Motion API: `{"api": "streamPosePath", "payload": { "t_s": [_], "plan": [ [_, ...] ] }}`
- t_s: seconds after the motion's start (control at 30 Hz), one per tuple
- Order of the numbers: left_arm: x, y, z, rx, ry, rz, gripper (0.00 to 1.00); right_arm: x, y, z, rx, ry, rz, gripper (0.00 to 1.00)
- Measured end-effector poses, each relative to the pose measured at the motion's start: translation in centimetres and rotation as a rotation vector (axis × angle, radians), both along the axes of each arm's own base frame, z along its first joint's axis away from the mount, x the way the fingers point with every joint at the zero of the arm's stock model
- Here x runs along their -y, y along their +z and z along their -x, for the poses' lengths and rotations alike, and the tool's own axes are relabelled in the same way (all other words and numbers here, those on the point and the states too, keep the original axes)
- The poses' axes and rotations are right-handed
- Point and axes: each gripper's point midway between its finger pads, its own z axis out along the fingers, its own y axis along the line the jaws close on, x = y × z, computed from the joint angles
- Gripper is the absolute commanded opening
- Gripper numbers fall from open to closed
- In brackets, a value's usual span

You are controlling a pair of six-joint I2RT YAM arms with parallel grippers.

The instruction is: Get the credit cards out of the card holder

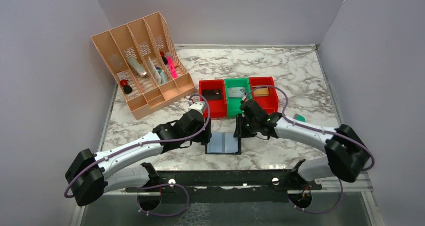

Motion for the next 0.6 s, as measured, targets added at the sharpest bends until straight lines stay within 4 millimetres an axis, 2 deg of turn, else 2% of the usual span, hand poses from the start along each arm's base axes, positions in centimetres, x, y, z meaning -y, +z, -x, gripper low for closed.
{"api": "streamPosePath", "payload": {
  "t_s": [0.07,0.2,0.27,0.4,0.47,0.53,0.6],
  "plan": [
    [0.0,0.0,0.0,0.001,0.001,-0.001,0.76,0.8,2.1,-0.4,0.067,-0.011,-0.003,0.39],
    [-0.2,0.0,-0.1,0.008,0.009,-0.008,0.89,1.7,8.4,-2.4,0.285,-0.074,-0.076,0.42],
    [-0.6,-0.1,-0.2,0.01,0.018,-0.021,0.96,2.9,10.7,-3.4,0.381,-0.14,-0.082,0.43],
    [-1.7,0.1,-0.5,0.021,0.049,-0.053,0.99,5.5,12.2,-4.8,0.483,-0.253,-0.021,0.45],
    [-2.3,0.8,-0.8,0.035,0.068,-0.062,0.99,6.8,12.5,-5.3,0.517,-0.303,0.026,0.5],
    [-3.0,2.3,-1.7,0.067,0.102,-0.056,0.99,8.1,12.9,-5.6,0.555,-0.339,0.068,0.67],
    [-4.0,3.9,-2.8,0.101,0.144,-0.046,0.99,9.3,13.7,-6.0,0.603,-0.371,0.098,0.79]
  ]
}}
